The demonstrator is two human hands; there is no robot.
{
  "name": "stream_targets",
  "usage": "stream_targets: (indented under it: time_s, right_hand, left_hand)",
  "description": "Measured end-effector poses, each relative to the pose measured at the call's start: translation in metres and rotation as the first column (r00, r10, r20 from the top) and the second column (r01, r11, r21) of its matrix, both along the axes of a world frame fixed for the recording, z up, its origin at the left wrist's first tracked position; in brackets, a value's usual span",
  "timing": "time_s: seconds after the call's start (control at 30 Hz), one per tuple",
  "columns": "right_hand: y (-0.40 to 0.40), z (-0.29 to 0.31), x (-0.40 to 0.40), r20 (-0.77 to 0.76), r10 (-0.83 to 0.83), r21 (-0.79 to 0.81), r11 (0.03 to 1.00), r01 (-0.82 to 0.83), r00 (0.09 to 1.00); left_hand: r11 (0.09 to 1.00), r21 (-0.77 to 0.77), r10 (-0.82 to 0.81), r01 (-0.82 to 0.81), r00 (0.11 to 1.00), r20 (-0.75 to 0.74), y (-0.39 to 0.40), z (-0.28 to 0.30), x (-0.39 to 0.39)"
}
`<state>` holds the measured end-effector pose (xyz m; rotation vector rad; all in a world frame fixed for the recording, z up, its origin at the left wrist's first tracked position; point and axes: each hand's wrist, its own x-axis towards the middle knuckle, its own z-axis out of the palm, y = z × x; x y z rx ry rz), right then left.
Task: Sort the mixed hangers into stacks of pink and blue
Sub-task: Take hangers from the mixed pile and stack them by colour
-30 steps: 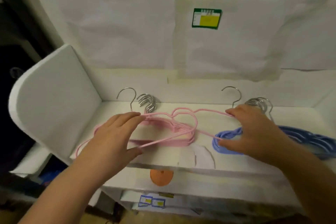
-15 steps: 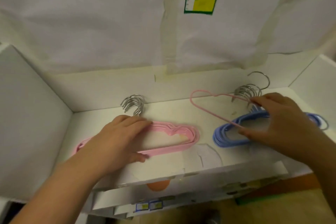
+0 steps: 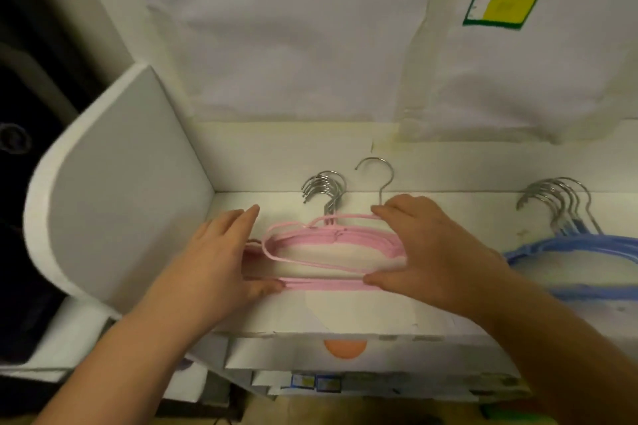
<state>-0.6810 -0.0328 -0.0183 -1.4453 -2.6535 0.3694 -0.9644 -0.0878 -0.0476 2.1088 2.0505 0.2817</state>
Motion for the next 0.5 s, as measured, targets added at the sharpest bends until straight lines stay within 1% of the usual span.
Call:
stream_targets:
  time_s: [0.13,0.23,0.3,0.37,0.43,0.5]
  right_hand:
    - [0.001,-0.01,-0.034,-0.001,0.067,-0.044,0.997,-0.067,0.998]
    - [0.001,-0.013,-0.041,0.006,0.093,-0.029,0.995,-0.093,0.996]
    - [0.001,-0.015,-0.042,-0.003,0.104,-0.02,0.994,-0.104,0.995]
    - [0.0,-0.016,-0.04,0.004,0.106,-0.045,0.993,-0.106,0.994]
    - [0.001,-0.018,-0.032,0.035,0.084,-0.09,0.993,-0.08,0.996]
    - [0.005,-0.018,-0.015,0.138,0.029,-0.145,0.989,-0.009,0.99]
  left_hand:
    - [1.0,0.0,-0.003,0.003,1.0,-0.009,-0.003,-0.005,-0.008]
    - [0.998,0.008,-0.068,0.068,0.998,-0.009,0.0,-0.007,-0.007]
    - [0.992,-0.023,-0.123,0.122,0.992,-0.031,0.002,-0.009,-0.007]
    - [0.988,-0.044,-0.151,0.148,0.987,-0.055,0.004,-0.011,-0.007]
    - [0.988,-0.046,-0.149,0.146,0.986,-0.077,0.006,-0.012,-0.008]
    - [0.989,-0.061,-0.14,0.134,0.986,-0.09,0.008,-0.011,-0.009]
